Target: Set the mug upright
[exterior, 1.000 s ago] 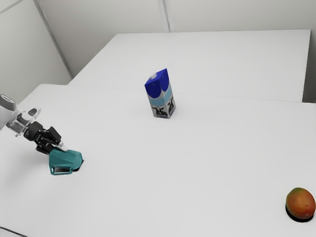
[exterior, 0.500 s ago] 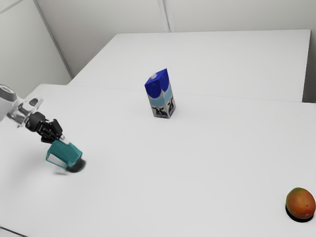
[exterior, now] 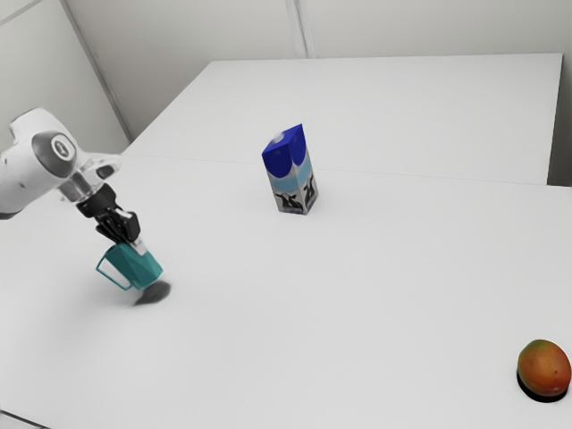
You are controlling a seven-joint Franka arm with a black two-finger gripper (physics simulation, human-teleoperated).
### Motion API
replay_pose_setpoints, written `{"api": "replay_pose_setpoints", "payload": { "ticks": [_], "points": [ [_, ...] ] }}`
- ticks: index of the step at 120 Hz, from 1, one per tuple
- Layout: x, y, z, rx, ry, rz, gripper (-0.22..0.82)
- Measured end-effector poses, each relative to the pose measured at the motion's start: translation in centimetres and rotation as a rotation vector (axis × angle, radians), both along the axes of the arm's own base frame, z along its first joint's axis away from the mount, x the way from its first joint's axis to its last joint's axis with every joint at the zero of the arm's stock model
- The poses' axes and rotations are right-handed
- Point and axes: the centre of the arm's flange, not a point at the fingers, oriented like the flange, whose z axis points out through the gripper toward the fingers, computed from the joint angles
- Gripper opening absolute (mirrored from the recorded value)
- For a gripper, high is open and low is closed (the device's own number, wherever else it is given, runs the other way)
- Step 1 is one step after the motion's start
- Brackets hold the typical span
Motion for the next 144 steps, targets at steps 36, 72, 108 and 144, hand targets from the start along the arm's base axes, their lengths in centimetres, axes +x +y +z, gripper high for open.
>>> {"api": "replay_pose_setpoints", "payload": {
  "ticks": [36, 72, 108, 144],
  "points": [
    [1.4, -3.5, 0.2, 0.199, -0.046, -0.091, -0.18],
    [1.1, -6.0, -0.6, 0.299, -0.024, -0.109, -0.18],
    [2.4, -10.0, -0.9, 0.397, -0.045, -0.185, -0.18],
    [2.8, -10.0, -1.3, 0.436, -0.082, -0.162, -0.18]
  ]
}}
